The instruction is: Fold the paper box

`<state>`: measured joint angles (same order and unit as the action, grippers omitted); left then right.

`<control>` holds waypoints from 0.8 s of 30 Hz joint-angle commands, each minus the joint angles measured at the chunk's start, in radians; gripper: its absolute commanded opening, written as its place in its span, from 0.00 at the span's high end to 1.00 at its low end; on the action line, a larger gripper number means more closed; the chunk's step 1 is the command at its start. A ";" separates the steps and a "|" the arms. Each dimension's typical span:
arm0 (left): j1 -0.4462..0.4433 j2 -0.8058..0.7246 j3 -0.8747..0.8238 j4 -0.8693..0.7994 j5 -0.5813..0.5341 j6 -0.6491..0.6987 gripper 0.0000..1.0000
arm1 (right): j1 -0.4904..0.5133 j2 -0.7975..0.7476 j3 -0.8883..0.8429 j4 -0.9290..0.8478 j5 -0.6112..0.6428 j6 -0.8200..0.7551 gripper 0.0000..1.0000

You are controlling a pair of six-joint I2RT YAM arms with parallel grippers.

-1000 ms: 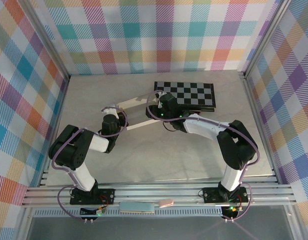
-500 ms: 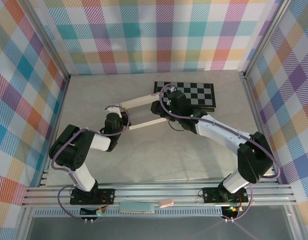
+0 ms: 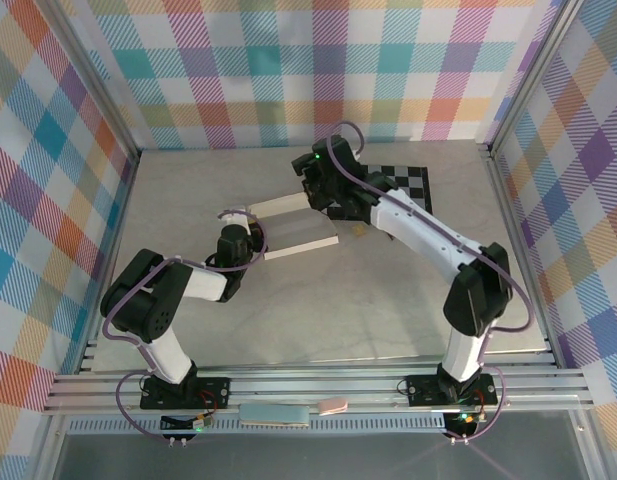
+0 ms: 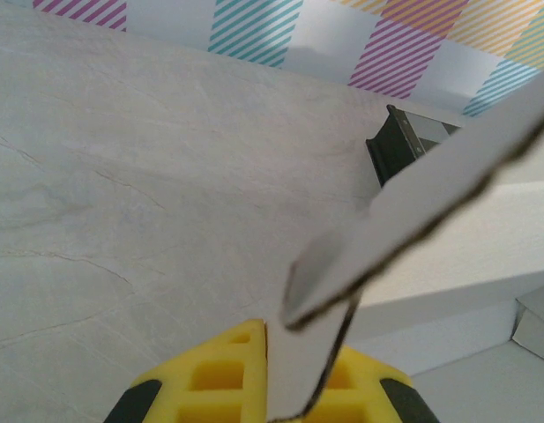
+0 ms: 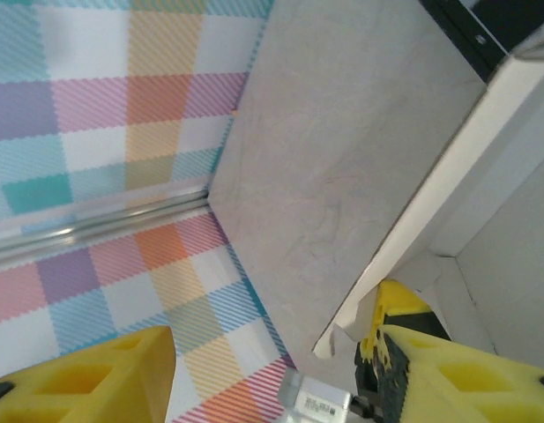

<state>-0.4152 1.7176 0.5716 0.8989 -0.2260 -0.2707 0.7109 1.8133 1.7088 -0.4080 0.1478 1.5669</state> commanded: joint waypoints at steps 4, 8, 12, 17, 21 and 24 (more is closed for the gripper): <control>-0.025 0.043 -0.012 -0.161 -0.007 0.016 1.00 | -0.002 0.133 0.101 -0.139 -0.063 0.183 0.41; -0.026 0.047 -0.010 -0.161 -0.007 0.018 1.00 | -0.002 0.175 0.115 -0.135 -0.057 0.201 0.41; -0.026 0.049 -0.009 -0.163 -0.002 0.019 1.00 | -0.013 0.225 0.118 -0.074 -0.081 0.211 0.44; -0.028 0.052 -0.001 -0.167 0.000 0.019 1.00 | -0.016 0.240 0.106 -0.047 -0.086 0.204 0.55; -0.028 0.054 0.008 -0.170 0.001 0.019 1.00 | -0.019 0.232 0.077 -0.054 -0.093 0.200 0.68; -0.028 0.040 0.014 -0.181 -0.001 0.011 0.86 | -0.024 0.211 0.019 -0.034 -0.108 0.204 0.82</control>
<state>-0.4259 1.7267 0.5938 0.8795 -0.2382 -0.2623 0.6937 2.0449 1.7748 -0.4435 0.0620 1.7649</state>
